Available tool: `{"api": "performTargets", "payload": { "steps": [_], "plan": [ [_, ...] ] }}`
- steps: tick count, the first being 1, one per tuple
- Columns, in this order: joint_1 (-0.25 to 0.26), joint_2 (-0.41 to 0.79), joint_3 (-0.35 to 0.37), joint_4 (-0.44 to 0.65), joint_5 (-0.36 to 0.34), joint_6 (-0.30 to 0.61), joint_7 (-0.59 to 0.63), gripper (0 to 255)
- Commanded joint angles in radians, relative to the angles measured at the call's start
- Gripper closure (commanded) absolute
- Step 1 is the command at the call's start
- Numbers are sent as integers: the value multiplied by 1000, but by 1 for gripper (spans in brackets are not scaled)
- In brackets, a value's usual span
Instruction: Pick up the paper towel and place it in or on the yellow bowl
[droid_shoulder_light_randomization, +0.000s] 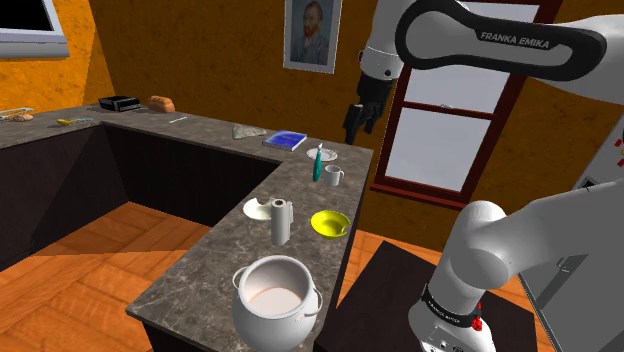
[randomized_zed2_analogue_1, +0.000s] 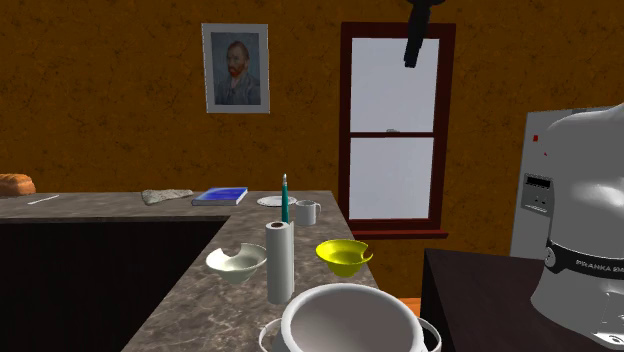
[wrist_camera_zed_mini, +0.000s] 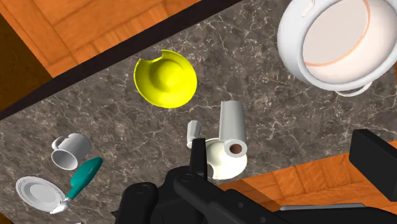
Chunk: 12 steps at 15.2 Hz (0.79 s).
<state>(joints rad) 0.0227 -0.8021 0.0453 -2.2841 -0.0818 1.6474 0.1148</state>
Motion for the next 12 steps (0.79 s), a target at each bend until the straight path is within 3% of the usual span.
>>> {"api": "performTargets", "payload": {
  "steps": [1, 12],
  "plan": [
    [0, 0, 0, 0, 0, 0, 0, 0],
    [-18, 304, -28, -51, -12, 322, 5, 0]
  ]
}}
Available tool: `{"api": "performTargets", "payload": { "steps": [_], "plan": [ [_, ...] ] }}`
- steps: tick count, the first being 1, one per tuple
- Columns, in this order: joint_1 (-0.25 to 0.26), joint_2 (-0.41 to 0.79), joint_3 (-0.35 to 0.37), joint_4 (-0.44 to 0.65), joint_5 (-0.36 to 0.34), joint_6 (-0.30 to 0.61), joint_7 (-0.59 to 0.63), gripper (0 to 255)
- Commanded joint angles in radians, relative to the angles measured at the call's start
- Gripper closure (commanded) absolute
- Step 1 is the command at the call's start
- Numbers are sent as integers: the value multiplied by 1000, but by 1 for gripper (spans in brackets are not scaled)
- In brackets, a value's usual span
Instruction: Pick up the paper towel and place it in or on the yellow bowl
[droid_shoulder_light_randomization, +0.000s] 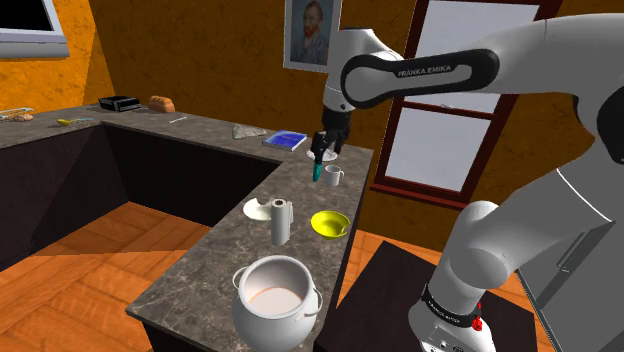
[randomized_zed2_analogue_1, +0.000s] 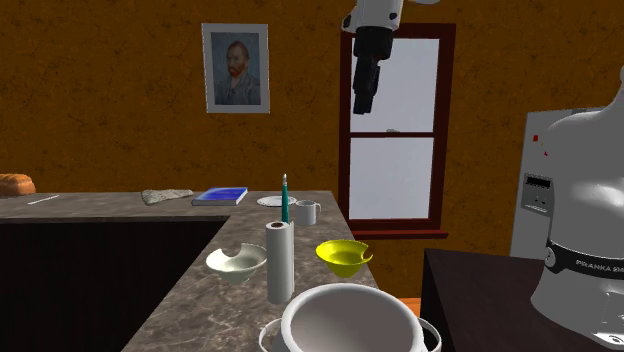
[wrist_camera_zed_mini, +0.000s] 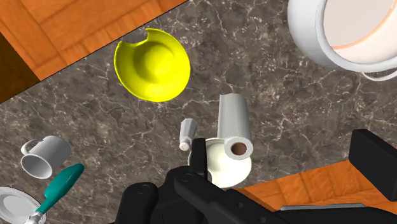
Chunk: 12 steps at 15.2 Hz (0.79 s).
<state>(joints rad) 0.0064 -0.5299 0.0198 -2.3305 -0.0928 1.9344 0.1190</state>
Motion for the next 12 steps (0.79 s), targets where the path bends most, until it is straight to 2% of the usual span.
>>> {"api": "performTargets", "payload": {
  "steps": [1, 12],
  "plan": [
    [-3, 65, -5, -1, -2, 61, 1, 0],
    [-18, 462, -25, 121, -5, 303, 1, 0]
  ]
}}
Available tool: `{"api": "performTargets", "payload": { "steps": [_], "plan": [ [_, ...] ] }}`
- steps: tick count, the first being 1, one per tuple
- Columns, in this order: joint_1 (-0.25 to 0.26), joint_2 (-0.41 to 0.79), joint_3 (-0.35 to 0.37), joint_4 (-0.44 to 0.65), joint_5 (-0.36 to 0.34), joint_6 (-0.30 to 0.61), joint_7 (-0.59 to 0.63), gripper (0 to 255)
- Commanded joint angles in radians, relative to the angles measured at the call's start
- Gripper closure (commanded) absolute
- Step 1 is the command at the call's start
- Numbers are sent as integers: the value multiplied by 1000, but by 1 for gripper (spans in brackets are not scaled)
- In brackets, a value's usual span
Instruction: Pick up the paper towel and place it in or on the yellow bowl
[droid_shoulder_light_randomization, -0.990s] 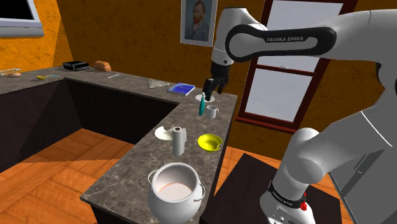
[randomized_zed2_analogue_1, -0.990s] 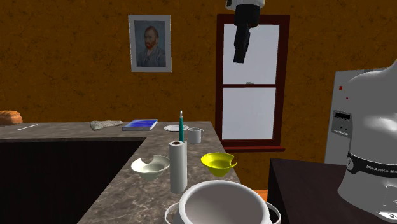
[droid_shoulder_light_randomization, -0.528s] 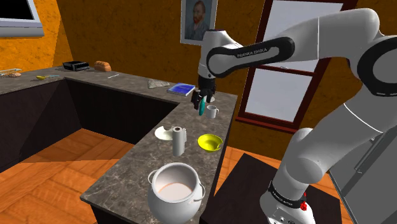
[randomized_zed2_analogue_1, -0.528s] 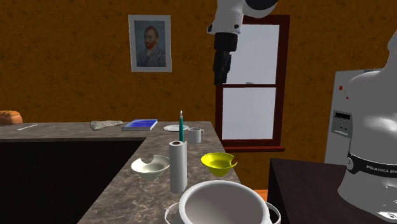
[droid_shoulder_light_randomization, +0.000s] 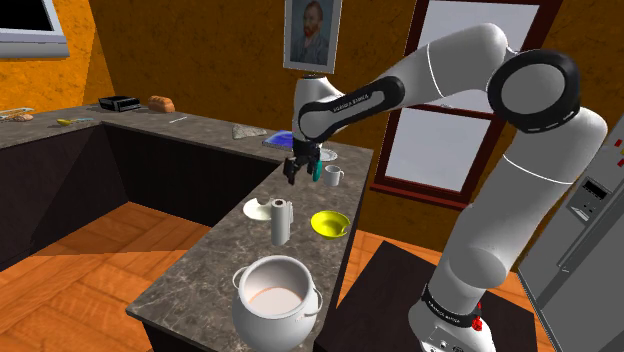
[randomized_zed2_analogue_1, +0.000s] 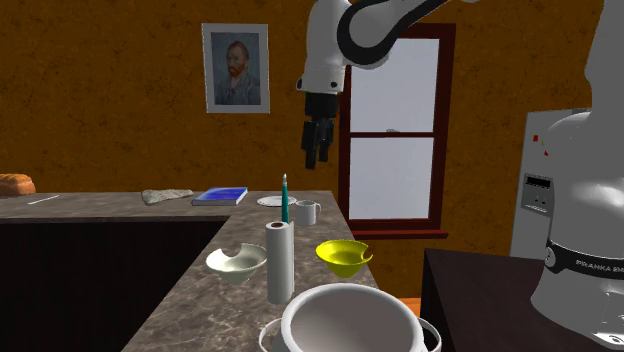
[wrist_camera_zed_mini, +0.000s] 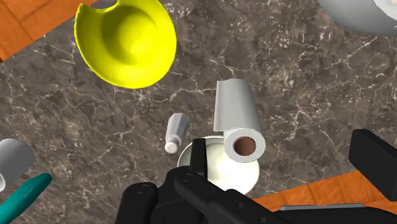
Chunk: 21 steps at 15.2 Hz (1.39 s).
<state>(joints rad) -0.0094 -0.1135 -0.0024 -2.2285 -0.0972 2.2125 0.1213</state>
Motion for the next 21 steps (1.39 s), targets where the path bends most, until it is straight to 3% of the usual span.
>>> {"api": "performTargets", "payload": {
  "steps": [1, 14, 21],
  "plan": [
    [-3, 84, -4, 37, 1, 41, -2, 0],
    [-21, 583, -10, 387, 22, 150, -19, 0],
    [-24, 649, -12, 387, 20, 217, -17, 0]
  ]
}}
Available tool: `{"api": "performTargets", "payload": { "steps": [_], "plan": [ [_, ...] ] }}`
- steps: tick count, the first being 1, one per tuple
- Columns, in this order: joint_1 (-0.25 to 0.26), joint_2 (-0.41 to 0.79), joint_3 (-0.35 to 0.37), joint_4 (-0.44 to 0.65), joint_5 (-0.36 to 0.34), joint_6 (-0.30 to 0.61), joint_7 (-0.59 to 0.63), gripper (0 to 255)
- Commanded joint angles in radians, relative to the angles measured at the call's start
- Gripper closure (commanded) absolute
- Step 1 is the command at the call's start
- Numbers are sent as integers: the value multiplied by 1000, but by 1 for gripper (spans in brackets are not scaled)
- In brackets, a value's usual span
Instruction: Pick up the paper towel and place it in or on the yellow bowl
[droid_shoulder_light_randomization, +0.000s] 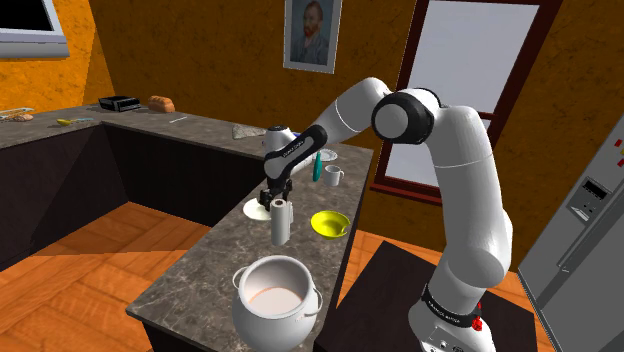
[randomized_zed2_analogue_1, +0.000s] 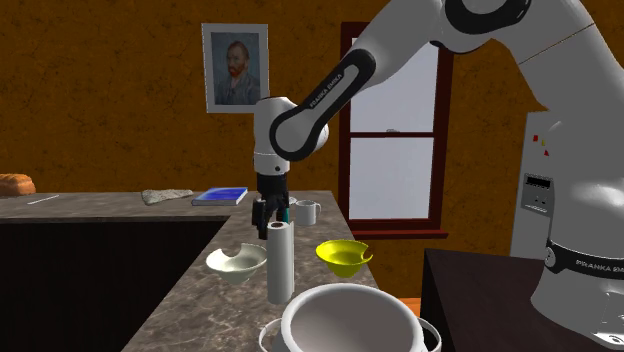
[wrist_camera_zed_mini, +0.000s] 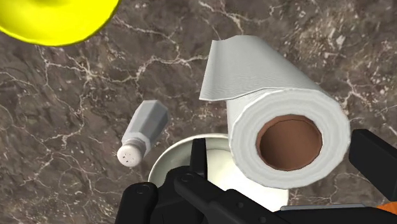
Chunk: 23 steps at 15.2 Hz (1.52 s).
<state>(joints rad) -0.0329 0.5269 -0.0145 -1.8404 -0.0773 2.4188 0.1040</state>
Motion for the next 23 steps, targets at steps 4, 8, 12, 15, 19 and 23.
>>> {"api": "performTargets", "payload": {
  "steps": [4, 8, 12, 15, 19, 23],
  "plan": [
    [-1, 15, 0, 0, 0, 15, 0, 0],
    [-1, 15, 0, 0, 0, 15, 0, 0],
    [0, 14, 0, -1, -1, 15, 1, 255],
    [0, 15, 0, 0, -1, 16, 1, 255],
    [-1, 6, 0, 0, 0, 6, 0, 255],
    [-1, -30, 1, 3, 2, -33, -4, 255]
  ]
}}
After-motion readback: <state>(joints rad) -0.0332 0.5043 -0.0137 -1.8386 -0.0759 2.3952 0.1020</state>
